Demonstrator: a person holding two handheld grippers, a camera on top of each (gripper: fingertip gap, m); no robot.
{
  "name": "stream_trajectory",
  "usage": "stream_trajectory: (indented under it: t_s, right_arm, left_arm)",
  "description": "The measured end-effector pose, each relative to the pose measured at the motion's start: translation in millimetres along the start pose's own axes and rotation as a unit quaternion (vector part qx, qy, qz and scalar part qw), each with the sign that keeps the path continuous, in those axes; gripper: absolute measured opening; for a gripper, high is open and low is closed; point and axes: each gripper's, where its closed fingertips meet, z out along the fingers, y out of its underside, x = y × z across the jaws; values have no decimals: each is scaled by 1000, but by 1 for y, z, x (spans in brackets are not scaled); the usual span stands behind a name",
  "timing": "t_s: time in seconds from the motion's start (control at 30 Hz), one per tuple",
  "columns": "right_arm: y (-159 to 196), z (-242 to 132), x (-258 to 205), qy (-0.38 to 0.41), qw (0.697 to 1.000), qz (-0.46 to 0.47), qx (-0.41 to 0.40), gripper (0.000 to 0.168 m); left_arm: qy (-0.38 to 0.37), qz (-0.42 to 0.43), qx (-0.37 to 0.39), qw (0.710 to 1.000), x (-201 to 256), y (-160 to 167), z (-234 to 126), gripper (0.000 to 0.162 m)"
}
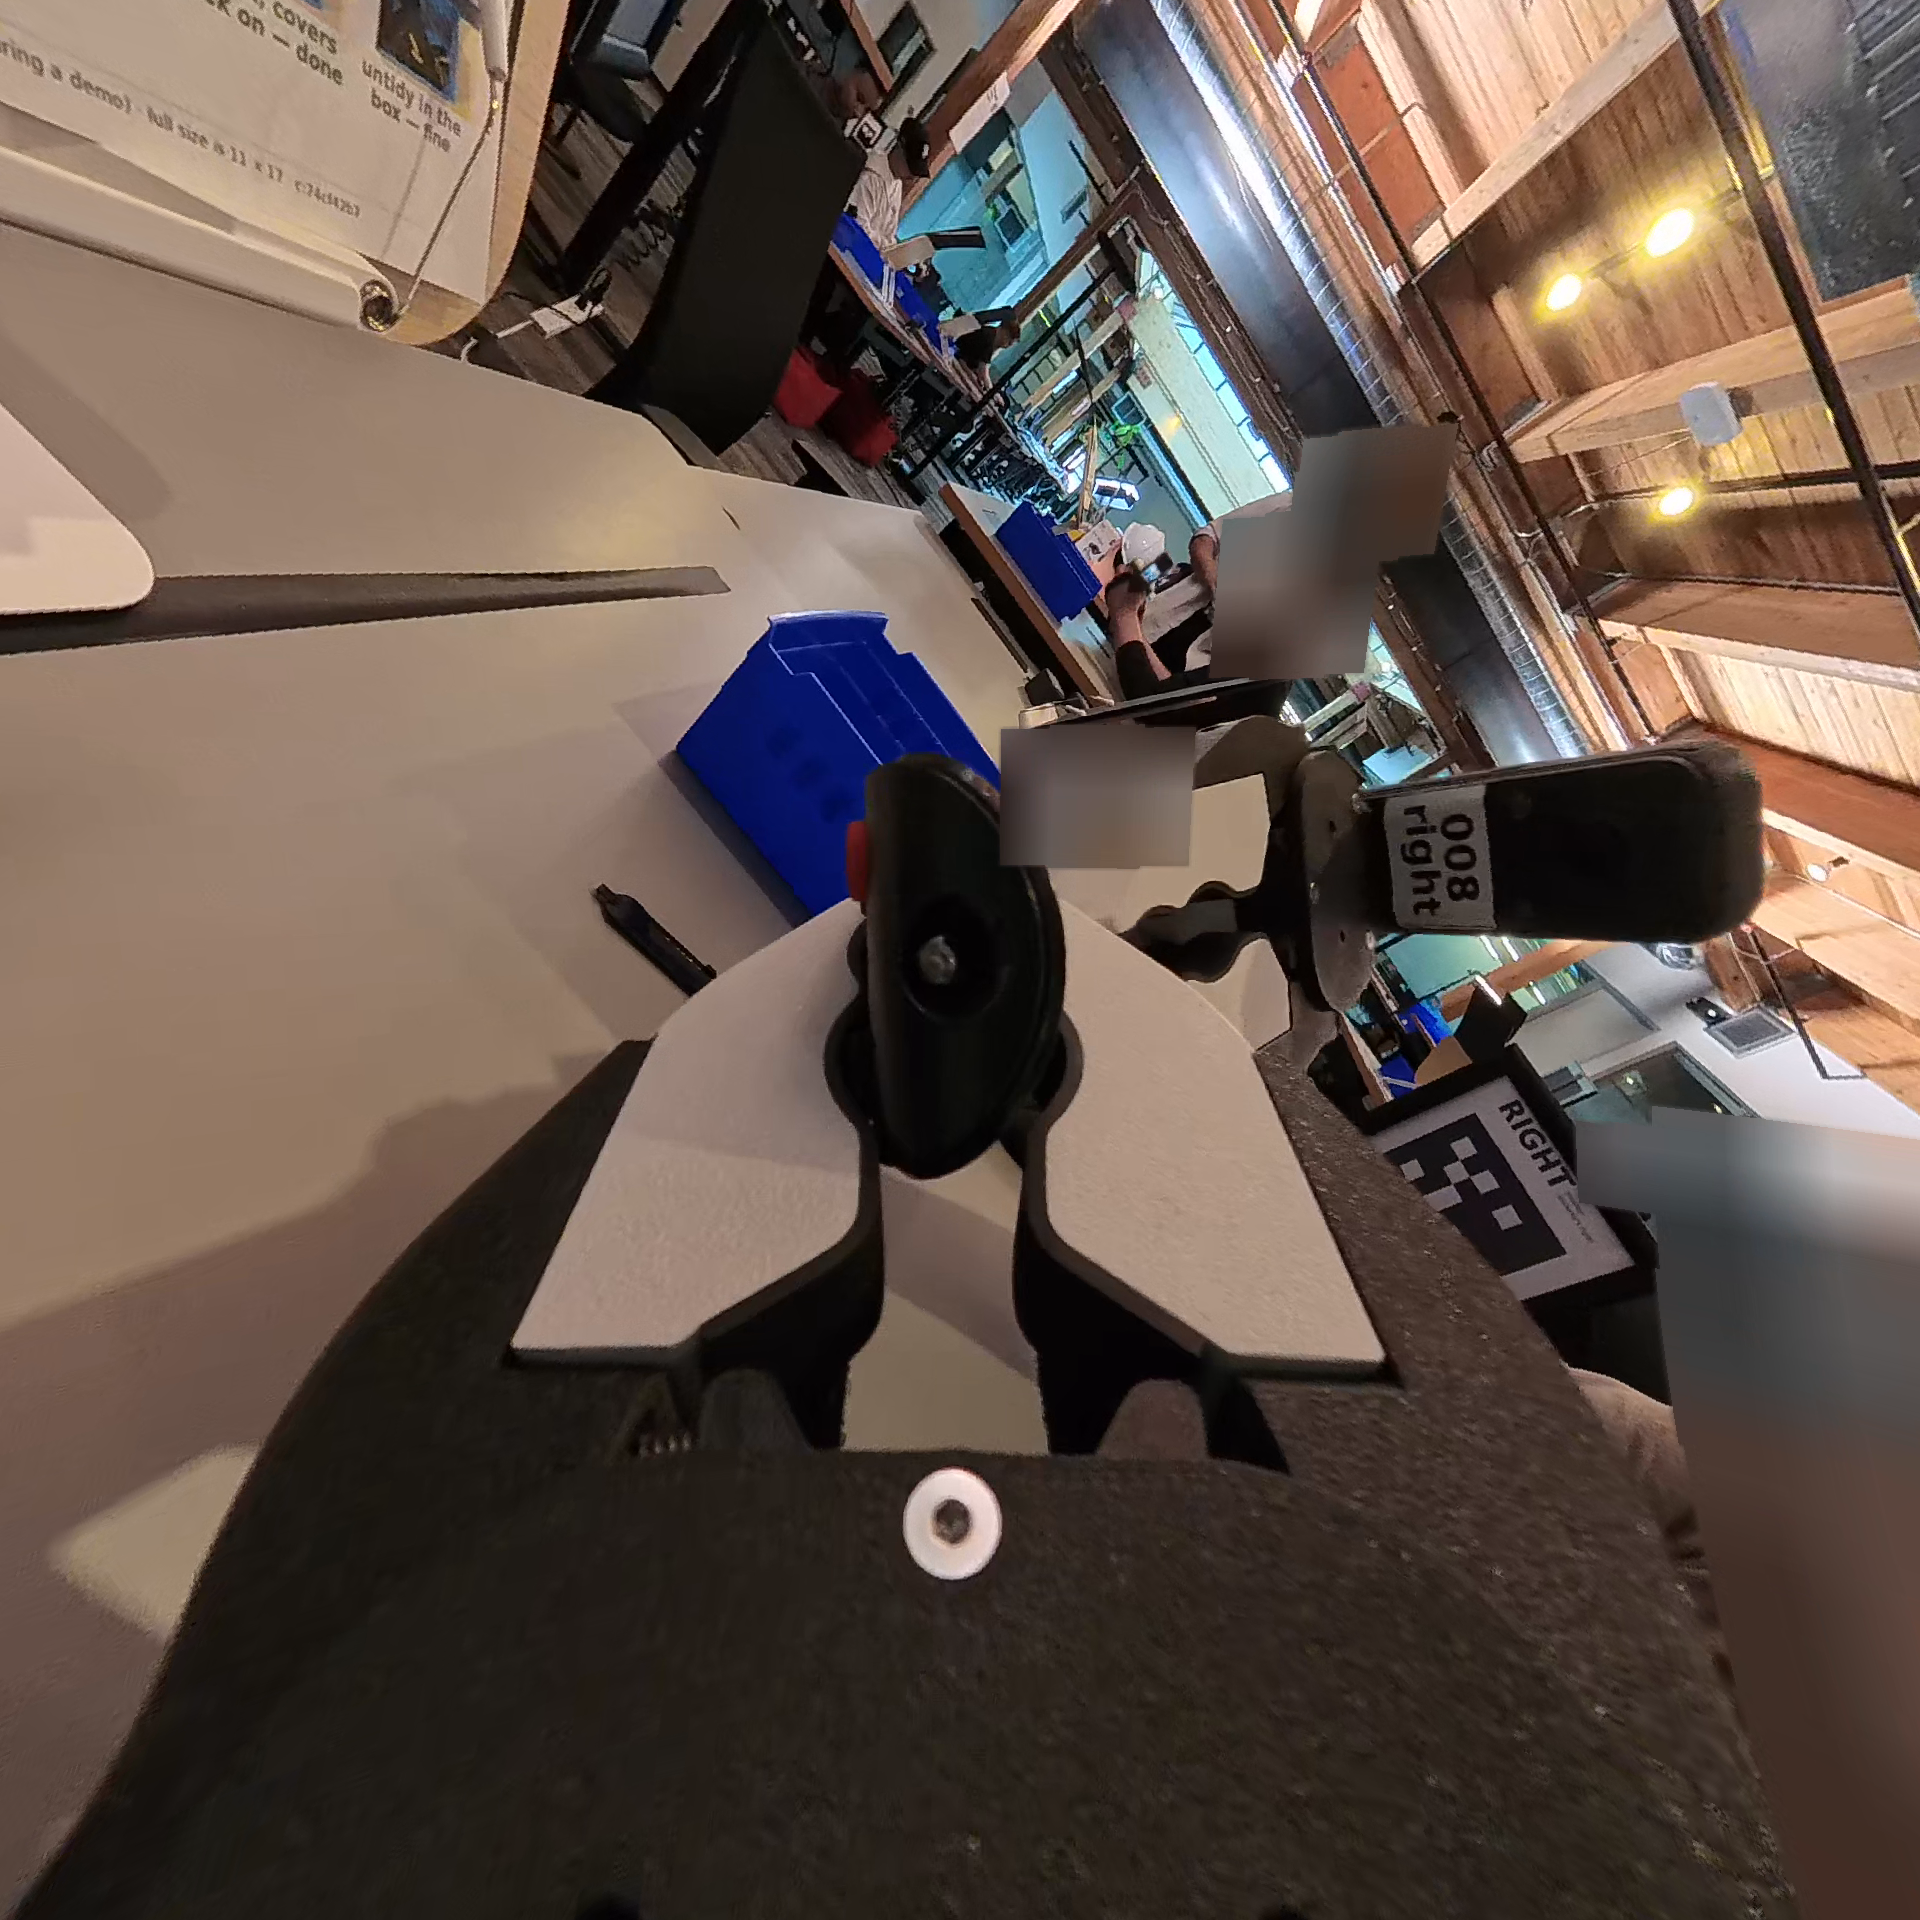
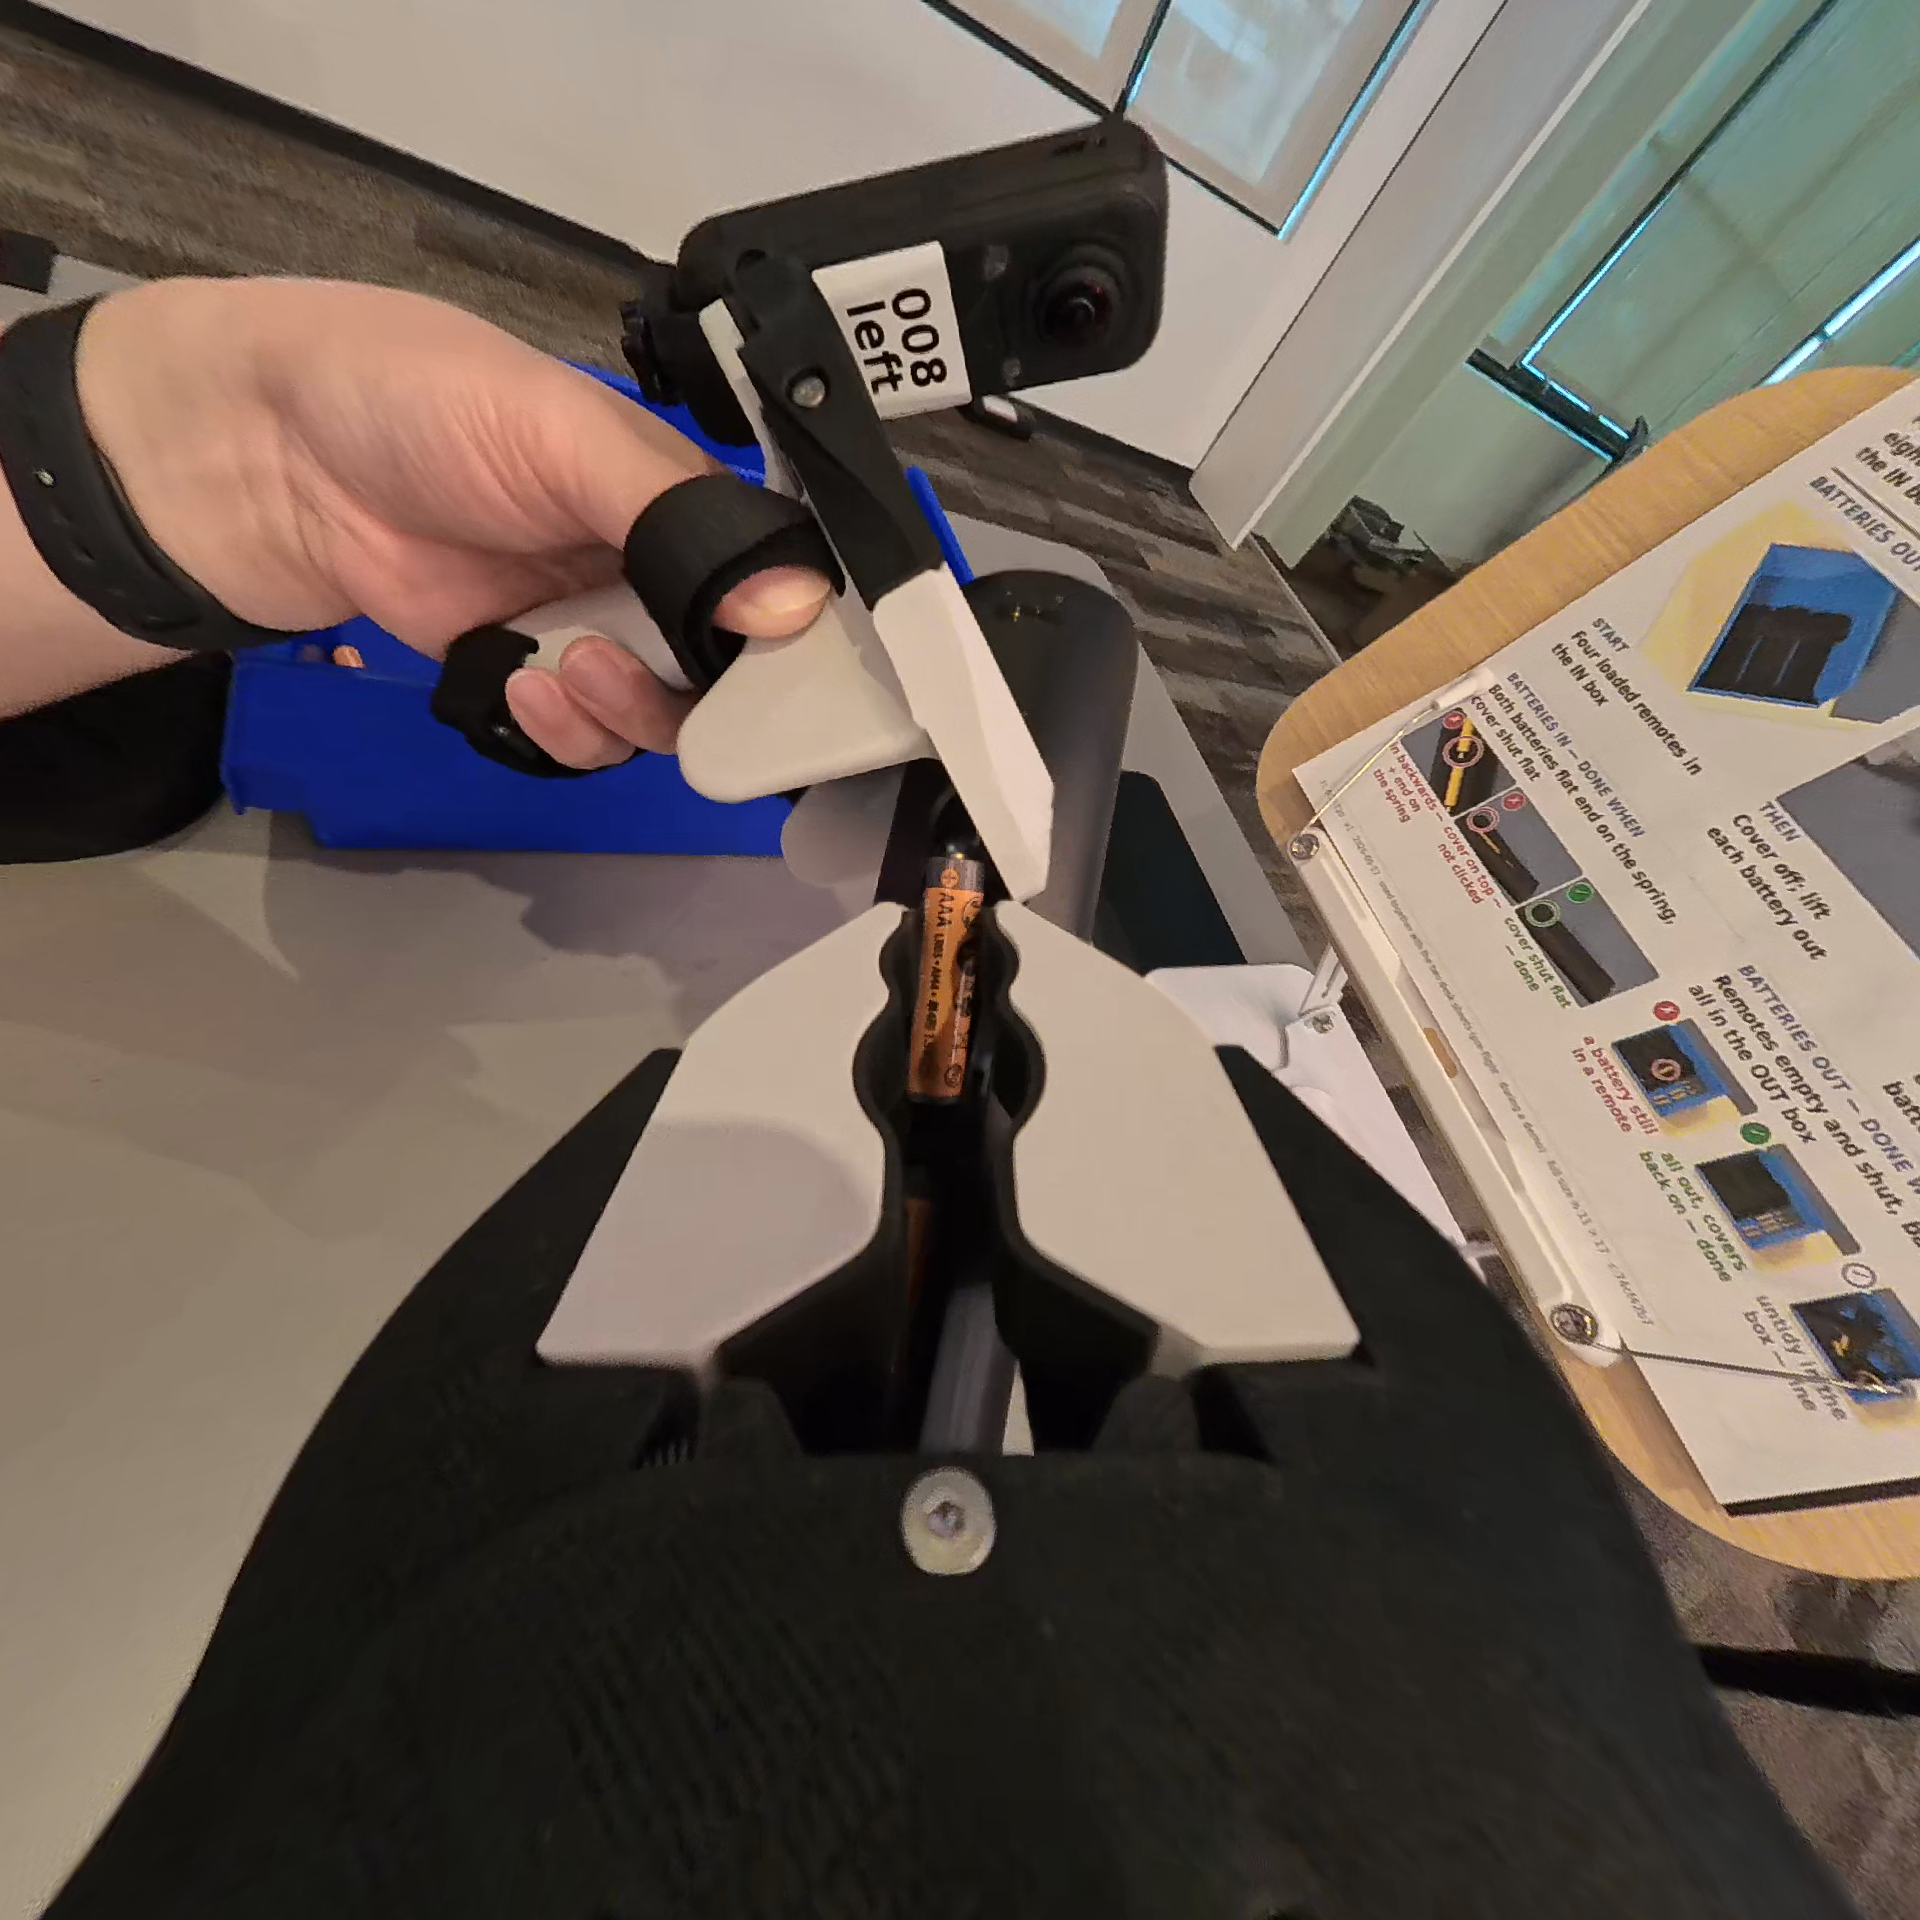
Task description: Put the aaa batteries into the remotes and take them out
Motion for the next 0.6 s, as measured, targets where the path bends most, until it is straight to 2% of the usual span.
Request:
stream_trajectory:
  t_s: [0.17,0.37,0.47,0.53,0.6]
  right_arm:
    - [3,1,1,15,1000,-17,-15,14]
    - [0,-4,4,13,1000,13,8,20]
    - [-8,-17,14,8,993,97,64,25]
    - [-5,-26,25,5,976,193,96,36]
    - [13,-29,36,18,951,298,86,52]
  left_arm:
    - [0,-9,4,1000,-3,-1,-1,25]
    - [0,-13,5,1000,-4,-1,-2,25]
    - [2,-14,1,1000,-5,-1,-2,25]
    - [6,-15,4,1000,-4,-1,-2,25]
    - [10,-16,13,1000,-3,-3,0,25]
